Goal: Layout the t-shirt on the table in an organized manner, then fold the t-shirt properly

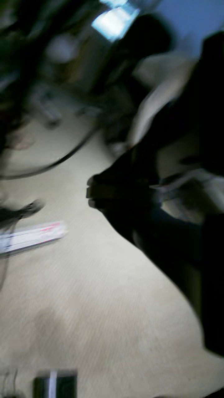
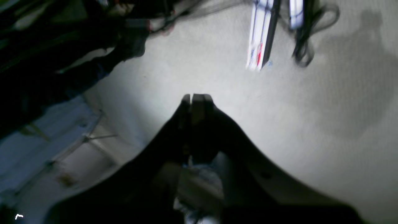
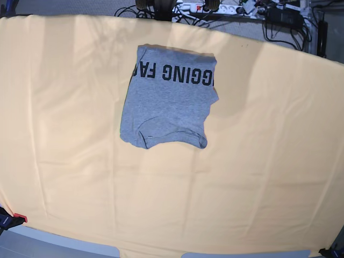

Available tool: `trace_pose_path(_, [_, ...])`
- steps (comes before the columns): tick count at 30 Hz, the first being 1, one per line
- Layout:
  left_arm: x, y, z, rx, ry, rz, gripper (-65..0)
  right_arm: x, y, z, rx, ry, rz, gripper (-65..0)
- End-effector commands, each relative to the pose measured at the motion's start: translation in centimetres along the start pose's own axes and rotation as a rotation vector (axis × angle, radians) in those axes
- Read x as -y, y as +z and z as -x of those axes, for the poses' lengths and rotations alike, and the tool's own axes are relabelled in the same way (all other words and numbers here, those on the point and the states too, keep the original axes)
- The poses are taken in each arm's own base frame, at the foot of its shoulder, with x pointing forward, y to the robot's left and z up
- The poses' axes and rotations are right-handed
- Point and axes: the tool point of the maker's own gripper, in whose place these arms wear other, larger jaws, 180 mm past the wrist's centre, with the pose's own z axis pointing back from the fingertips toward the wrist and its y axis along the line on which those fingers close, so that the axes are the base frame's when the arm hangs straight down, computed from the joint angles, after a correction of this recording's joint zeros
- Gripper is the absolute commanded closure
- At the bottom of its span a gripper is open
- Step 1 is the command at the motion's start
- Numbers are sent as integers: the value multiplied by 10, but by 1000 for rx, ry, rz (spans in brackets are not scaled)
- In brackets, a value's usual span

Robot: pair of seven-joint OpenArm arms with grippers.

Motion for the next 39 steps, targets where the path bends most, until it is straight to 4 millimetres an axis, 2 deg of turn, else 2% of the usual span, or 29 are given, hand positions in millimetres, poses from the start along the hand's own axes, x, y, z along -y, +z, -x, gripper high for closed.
trace_pose_path(1, [-14,4,-6,14,-21,-37,0,4,-1,-1,8,26,9,0])
trace_pose_path(3, [-33,0,-18,35,-67,-98,0,10,-9,-12,29,97,34,0])
trace_pose_path(8, [-80,-4,-51,146,-71,-312,0,50,-22,-40,87,199,282,0])
trace_pose_path(11, [-91,-8,-67,224,-73,-400,0,54,-31,-50,75,246,339,0])
trace_pose_path(13, [-84,-19,-70,234,-61,-399,0,51,-37,-57,65,277,353,0])
trace_pose_path(15, [-68,-33,-73,245,-50,-369,0,43,-45,-65,66,306,359,0])
trace_pose_path(19, [-38,-64,-75,255,-15,-332,0,15,-62,-81,90,341,338,0])
trace_pose_path(23, [-16,-84,-76,252,20,-328,0,-10,-74,-91,130,337,301,0])
trace_pose_path(30, [3,-95,-86,299,11,-282,0,-47,-87,-99,165,352,184,0])
trace_pose_path(34, [4,-98,-92,293,-63,-333,0,-45,-86,-104,175,349,202,0])
trace_pose_path(36, [-3,-96,-98,305,-45,-394,0,-44,-86,-106,176,350,207,0])
trace_pose_path(39, [-1,-97,-106,329,-13,-386,0,-44,-86,-106,176,349,210,0])
